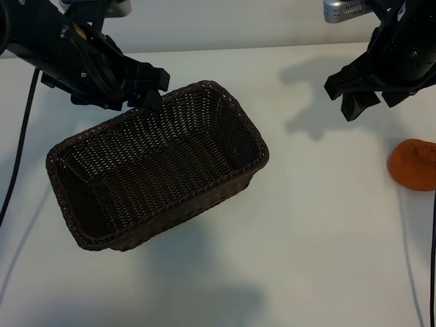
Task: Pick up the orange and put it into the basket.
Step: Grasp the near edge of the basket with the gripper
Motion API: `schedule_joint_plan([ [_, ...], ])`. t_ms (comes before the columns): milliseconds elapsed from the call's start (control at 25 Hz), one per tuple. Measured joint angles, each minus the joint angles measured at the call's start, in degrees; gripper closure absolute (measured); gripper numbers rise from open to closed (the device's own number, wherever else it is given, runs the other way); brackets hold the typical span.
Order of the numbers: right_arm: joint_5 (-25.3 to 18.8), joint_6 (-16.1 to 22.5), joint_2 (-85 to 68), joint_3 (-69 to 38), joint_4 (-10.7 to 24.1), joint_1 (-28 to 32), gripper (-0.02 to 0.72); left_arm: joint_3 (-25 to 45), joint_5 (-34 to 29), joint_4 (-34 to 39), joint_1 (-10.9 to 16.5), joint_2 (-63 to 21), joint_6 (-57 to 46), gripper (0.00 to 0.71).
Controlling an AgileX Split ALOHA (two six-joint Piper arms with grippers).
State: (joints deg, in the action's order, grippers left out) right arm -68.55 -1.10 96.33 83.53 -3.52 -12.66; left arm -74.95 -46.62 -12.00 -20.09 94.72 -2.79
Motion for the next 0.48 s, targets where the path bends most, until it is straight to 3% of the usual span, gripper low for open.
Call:
schedule_joint_plan([
  [240, 0.0, 0.0, 0.0, 0.0, 0.0, 0.0, 0.124, 0.8, -3.95, 1.63, 0.0, -2.17, -4.06, 0.117],
  [480, -0.05, 0.0, 0.0, 0.0, 0.0, 0.0, 0.124, 9.22, -3.87, 9.91, 0.0, -10.98, -12.4, 0.117],
])
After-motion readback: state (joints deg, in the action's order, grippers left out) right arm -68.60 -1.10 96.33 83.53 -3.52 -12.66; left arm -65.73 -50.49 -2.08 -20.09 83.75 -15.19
